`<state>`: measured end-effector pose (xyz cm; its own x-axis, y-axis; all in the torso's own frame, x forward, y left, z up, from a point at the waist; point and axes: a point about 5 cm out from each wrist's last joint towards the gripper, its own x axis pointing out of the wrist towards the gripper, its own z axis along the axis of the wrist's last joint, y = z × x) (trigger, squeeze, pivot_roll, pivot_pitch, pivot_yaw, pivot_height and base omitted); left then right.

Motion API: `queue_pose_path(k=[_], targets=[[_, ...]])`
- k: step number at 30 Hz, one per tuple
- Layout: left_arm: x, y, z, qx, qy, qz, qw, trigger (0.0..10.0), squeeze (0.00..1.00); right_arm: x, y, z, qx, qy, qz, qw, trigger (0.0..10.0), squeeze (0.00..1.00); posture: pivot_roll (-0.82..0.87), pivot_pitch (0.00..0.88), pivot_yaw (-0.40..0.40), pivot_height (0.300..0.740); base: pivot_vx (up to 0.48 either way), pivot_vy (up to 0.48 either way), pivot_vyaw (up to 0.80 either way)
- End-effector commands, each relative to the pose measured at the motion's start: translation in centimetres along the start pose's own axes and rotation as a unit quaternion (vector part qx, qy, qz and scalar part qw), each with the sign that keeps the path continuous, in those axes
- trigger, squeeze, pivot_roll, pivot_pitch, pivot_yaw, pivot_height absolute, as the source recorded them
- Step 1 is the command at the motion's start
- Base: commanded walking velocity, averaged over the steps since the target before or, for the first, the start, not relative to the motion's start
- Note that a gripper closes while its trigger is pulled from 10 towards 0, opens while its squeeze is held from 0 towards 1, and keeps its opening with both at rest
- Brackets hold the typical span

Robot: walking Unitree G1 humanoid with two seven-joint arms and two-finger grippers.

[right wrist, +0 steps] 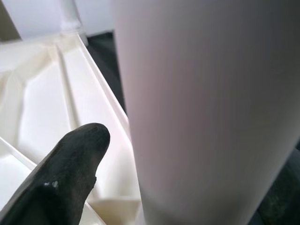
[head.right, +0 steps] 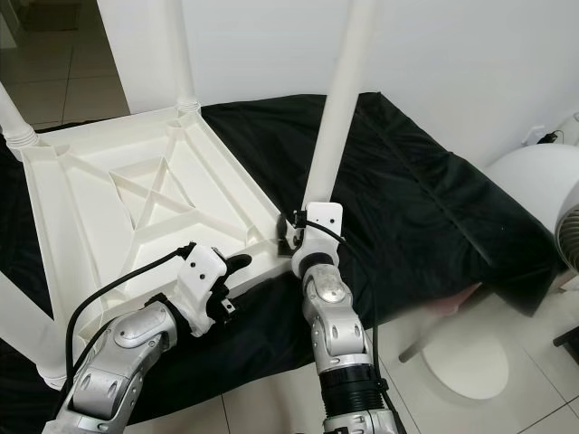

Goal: Building children table

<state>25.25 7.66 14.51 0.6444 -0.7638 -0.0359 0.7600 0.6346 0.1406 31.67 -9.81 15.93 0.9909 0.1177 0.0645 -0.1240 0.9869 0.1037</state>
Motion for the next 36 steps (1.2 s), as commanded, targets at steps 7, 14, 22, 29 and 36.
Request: queue_pose_path(k=[7, 14, 22, 29, 36], targets=[[-0.1, 0.8, 0.1, 0.006, -0.001, 0.049, 0.999, 10.0, 0.0, -0.2, -2.2, 0.3, -0.006, 0.007, 0.074, 0.997, 10.0, 0.0, -0.04, 0.056, -0.059, 0.74, 0.0, 0.0, 0.0], [-0.3, 1.2, 0.1, 0.01, 0.0, 0.058, 0.998, 10.0, 0.0, 0.0, -4.3, 0.5, -0.05, 0.018, 0.202, 0.978, 10.0, 0.0, -0.03, 0.069, -0.053, 0.74, 0.0, 0.0, 0.0], [-0.3, 1.0, 0.3, 0.009, -0.002, 0.06, 0.998, 10.0, 0.0, 0.9, -5.8, 0.3, -0.097, 0.036, 0.273, 0.956, 10.0, 0.0, -0.03, 0.08, -0.057, 0.74, 0.0, 0.0, 0.0], [-0.1, 0.9, 0.2, 0.008, -0.001, 0.06, 0.998, 10.0, 0.0, 1.9, -5.8, 0.5, -0.113, 0.038, 0.313, 0.942, 10.0, 0.0, -0.02, 0.073, -0.056, 0.74, 0.0, 0.0, 0.0], [0.5, 1.0, 0.6, 0.009, -0.012, 0.062, 0.998, 10.0, 0.0, 3.2, -5.4, 0.6, -0.133, 0.046, 0.349, 0.927, 1.3, 0.0, -0.02, 0.047, -0.051, 0.74, 0.0, 0.0, 0.0]])
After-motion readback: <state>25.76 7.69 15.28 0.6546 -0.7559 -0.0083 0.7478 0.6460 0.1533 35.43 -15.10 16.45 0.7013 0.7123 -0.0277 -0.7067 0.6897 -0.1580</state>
